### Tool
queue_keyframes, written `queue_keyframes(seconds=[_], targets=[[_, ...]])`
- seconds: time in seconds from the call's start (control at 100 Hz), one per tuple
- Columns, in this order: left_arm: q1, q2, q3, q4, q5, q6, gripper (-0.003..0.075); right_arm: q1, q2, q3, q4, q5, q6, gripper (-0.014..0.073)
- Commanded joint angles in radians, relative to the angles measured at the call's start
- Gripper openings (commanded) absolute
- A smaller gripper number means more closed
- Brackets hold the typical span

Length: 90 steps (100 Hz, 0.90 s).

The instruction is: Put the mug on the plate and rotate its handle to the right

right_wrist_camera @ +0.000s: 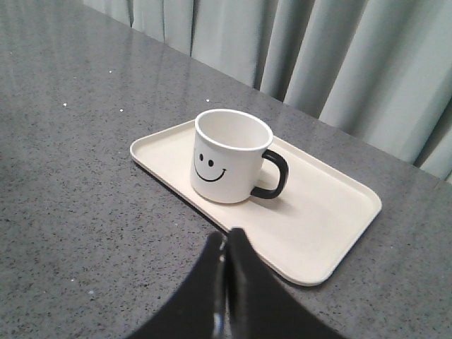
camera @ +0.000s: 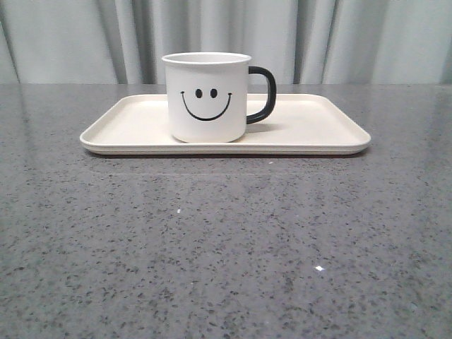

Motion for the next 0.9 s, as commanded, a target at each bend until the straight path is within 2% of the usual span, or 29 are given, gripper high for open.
queue_keyframes(seconds=[0.0,0.1,0.24,0.34,0.63,0.75,0.89], targets=[[0.039,0.005,0.002,-0.001,-0.131,-0.001,-0.0019,-0.004,0.004,-0.025,0.018,-0.079,0.001,-0.0069],[0.096,-0.022,0.062,-0.008,-0.246,0.008,-0.0019,-0.004,0.004,-0.025,0.018,-0.078,0.001,-0.0069],[0.193,-0.087,0.160,-0.016,-0.389,0.143,-0.0019,-0.004,0.004,-0.025,0.018,-0.078,0.001,-0.0069],[0.265,-0.134,0.219,-0.020,-0.401,0.184,-0.0019,-0.004,0.004,-0.025,0.018,-0.078,0.001,-0.0069],[0.448,-0.299,0.392,-0.020,-0.418,0.185,-0.0019,-0.004,0.004,-0.025,0.018,-0.078,0.001,-0.0069],[0.489,-0.331,0.463,-0.020,-0.489,0.182,-0.0019,-0.004,0.004,-0.025,0.018,-0.078,0.001,-0.0069],[0.497,-0.331,0.461,-0.020,-0.429,0.182,-0.0019,-0.004,0.005,-0.025,0.018,-0.078,0.001,-0.0069]])
